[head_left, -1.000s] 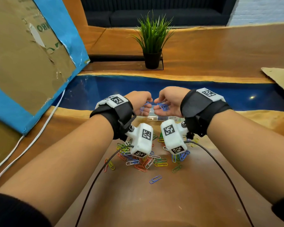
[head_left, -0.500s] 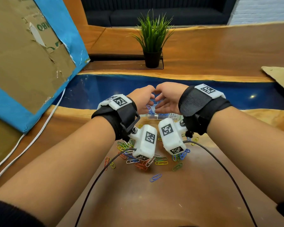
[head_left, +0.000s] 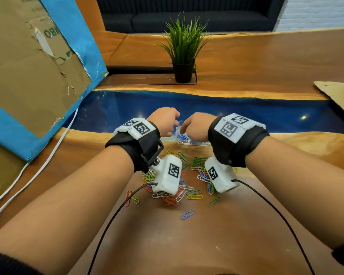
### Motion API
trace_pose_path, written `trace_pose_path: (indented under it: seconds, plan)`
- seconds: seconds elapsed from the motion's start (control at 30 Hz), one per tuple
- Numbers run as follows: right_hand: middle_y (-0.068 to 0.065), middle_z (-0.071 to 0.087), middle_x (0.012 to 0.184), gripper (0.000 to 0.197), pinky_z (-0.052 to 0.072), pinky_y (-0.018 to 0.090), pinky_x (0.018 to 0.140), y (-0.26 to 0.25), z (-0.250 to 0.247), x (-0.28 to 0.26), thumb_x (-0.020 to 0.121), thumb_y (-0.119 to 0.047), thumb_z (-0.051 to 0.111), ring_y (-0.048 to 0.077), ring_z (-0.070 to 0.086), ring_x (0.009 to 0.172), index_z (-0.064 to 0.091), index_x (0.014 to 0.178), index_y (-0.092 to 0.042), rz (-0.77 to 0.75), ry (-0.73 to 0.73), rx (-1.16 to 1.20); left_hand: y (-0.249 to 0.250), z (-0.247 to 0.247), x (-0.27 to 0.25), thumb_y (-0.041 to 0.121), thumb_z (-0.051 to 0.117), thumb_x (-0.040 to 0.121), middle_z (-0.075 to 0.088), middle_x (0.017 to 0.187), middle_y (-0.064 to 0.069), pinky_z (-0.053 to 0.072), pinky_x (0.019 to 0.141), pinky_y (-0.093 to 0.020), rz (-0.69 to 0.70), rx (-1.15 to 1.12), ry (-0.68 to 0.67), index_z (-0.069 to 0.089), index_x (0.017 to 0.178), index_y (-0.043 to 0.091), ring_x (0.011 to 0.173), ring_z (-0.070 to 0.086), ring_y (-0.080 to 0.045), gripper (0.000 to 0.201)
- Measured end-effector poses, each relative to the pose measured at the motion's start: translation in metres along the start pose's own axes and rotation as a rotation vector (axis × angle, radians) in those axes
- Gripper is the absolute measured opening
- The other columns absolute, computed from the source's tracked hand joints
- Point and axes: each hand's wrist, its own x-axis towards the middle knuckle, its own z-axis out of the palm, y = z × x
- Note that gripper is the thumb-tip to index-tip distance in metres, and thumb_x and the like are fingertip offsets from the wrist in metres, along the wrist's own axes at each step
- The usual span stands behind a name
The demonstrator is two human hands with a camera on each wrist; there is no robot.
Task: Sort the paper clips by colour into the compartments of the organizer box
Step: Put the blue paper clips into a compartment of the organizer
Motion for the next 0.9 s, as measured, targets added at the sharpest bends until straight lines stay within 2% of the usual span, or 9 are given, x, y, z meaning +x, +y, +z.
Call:
trace_pose_path:
  seconds: [0.07, 0.17, 0.23, 0.3, 0.4, 0.53, 0.67, 0.77, 0.9]
  plan:
    - [0.008, 0.049, 0.14, 0.041, 0.043, 0.033, 0.102, -0.004, 0.004, -0.003, 0.098, -0.014, 0.035, 0.026, 0.051, 0.125, 0.049, 0.137, -0.012, -0.04, -0.021, -0.186, -0.001, -0.002, -0.002, 0.016, 0.038, 0.099, 0.053, 0.083, -0.003, 0.044, 0.073, -0.027, -0.042, -0.002, 0.001, 0.053, 0.123, 0.008, 0.085, 0.046, -0.021, 0.03]
    - [0.006, 0.047, 0.143, 0.043, 0.041, 0.032, 0.103, -0.007, 0.005, -0.005, 0.1, -0.018, 0.034, 0.025, 0.049, 0.126, 0.042, 0.142, -0.014, -0.071, -0.056, -0.33, -0.005, -0.003, -0.005, 0.014, 0.034, 0.101, 0.056, 0.104, -0.01, 0.044, 0.085, -0.03, -0.053, 0.05, -0.055, 0.049, 0.131, 0.008, 0.094, 0.047, -0.021, 0.034]
    - [0.007, 0.051, 0.139, 0.041, 0.043, 0.032, 0.102, -0.005, 0.003, -0.002, 0.098, -0.017, 0.037, 0.025, 0.052, 0.124, 0.048, 0.137, -0.013, -0.119, -0.061, -0.42, -0.006, -0.006, -0.004, 0.015, 0.035, 0.1, 0.058, 0.111, -0.012, 0.046, 0.092, -0.033, -0.036, 0.085, -0.055, 0.048, 0.134, 0.007, 0.092, 0.052, -0.021, 0.037]
    - [0.008, 0.053, 0.137, 0.04, 0.045, 0.033, 0.101, -0.003, 0.001, -0.001, 0.098, -0.014, 0.035, 0.026, 0.054, 0.121, 0.052, 0.134, -0.014, -0.145, -0.073, -0.476, -0.008, -0.009, -0.003, 0.015, 0.037, 0.1, 0.057, 0.106, -0.01, 0.049, 0.086, -0.033, -0.018, 0.129, -0.062, 0.049, 0.132, 0.005, 0.082, 0.053, -0.019, 0.036]
    - [0.008, 0.052, 0.136, 0.041, 0.045, 0.033, 0.097, -0.001, -0.001, -0.003, 0.097, -0.015, 0.033, 0.027, 0.054, 0.119, 0.052, 0.134, -0.018, -0.197, -0.086, -0.534, -0.01, -0.012, -0.002, 0.01, 0.033, 0.099, 0.054, 0.102, -0.009, 0.049, 0.069, -0.027, 0.038, 0.249, -0.063, 0.048, 0.131, 0.004, 0.068, 0.05, -0.015, 0.035]
    - [0.004, 0.049, 0.14, 0.042, 0.043, 0.031, 0.097, 0.002, 0.003, -0.002, 0.098, -0.021, 0.037, 0.025, 0.051, 0.122, 0.045, 0.14, -0.02, -0.206, -0.096, -0.58, -0.016, -0.014, -0.006, 0.01, 0.035, 0.098, 0.054, 0.095, -0.007, 0.047, 0.064, -0.025, 0.054, 0.348, -0.092, 0.051, 0.125, 0.006, 0.065, 0.049, -0.014, 0.032]
    - [-0.004, 0.06, 0.13, 0.033, 0.049, 0.03, 0.09, 0.006, 0.002, 0.005, 0.092, -0.019, 0.046, 0.02, 0.057, 0.115, 0.066, 0.118, -0.027, -0.229, 0.023, -0.381, -0.023, -0.016, -0.008, 0.016, 0.038, 0.097, 0.056, 0.09, -0.004, 0.047, 0.059, -0.023, 0.076, 0.392, -0.105, 0.053, 0.105, 0.014, 0.067, 0.051, -0.016, 0.017]
    - [-0.003, 0.069, 0.11, 0.022, 0.047, 0.027, 0.071, 0.006, 0.008, 0.014, 0.084, -0.03, 0.063, 0.019, 0.063, 0.1, 0.072, 0.103, -0.024, -0.233, 0.089, -0.341, -0.024, -0.016, -0.008, 0.016, 0.037, 0.096, 0.057, 0.083, -0.001, 0.049, 0.06, -0.024, 0.109, 0.427, -0.092, 0.054, 0.1, 0.018, 0.07, 0.055, -0.017, 0.017]
    - [0.0, 0.07, 0.098, 0.024, 0.046, 0.027, 0.066, 0.003, 0.018, 0.021, 0.081, -0.039, 0.067, 0.02, 0.065, 0.09, 0.073, 0.095, -0.021, -0.216, 0.106, -0.343, -0.024, -0.016, -0.012, 0.013, 0.039, 0.093, 0.064, 0.093, -0.006, 0.057, 0.078, -0.038, 0.122, 0.512, -0.08, 0.056, 0.086, 0.024, 0.082, 0.064, -0.025, 0.021]
